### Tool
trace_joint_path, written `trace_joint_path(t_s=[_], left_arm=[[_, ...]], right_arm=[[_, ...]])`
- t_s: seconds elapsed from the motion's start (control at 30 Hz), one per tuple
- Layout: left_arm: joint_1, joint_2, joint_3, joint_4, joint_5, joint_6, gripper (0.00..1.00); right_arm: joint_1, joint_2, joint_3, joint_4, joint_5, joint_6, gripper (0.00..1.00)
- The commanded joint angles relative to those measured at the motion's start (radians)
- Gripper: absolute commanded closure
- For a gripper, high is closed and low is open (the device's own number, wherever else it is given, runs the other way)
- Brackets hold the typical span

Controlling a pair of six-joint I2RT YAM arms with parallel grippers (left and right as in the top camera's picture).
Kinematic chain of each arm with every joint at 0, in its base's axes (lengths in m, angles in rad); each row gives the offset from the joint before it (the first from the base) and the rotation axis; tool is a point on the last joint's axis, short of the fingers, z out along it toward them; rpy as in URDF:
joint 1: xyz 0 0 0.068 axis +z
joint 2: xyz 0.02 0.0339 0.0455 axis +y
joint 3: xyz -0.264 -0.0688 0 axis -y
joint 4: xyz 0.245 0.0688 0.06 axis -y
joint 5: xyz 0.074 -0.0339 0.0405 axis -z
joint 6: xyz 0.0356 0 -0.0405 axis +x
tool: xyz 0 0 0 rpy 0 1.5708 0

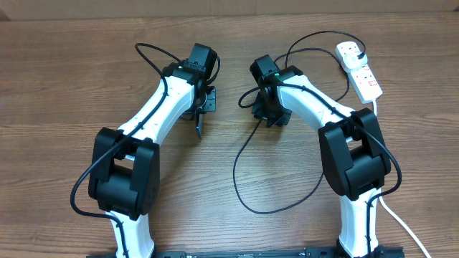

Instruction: Plug charger to phone and switch on socket

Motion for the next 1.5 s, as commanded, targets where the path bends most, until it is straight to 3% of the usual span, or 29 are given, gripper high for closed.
trace_joint_path(t_s=[0.0,0.23,0.47,0.97,1.2,1.47], left_arm=[[0.0,0.011,0.021,0.002,0.011,-0.008,0.96],[0.0,0.011,0.021,0.005,0.028,-0.015,0.96],[0.0,0.011,0.021,0.005,0.028,-0.015,0.96],[0.0,0.011,0.021,0.005,0.027,-0.015,0.96],[0.0,0.011,0.021,0.005,0.028,-0.015,0.96],[0.0,0.01,0.023,0.008,0.1,-0.014,0.96]], right_arm=[[0.0,0.059,-0.01,0.002,-0.069,0.01,0.7],[0.0,0.059,-0.01,0.008,-0.11,0.011,0.82],[0.0,0.059,-0.01,0.027,-0.103,0.014,0.87],[0.0,0.059,-0.01,0.032,-0.039,0.01,0.86],[0.0,0.059,-0.01,0.032,-0.056,0.01,0.96],[-0.021,0.052,0.004,0.02,-0.138,0.001,0.96]])
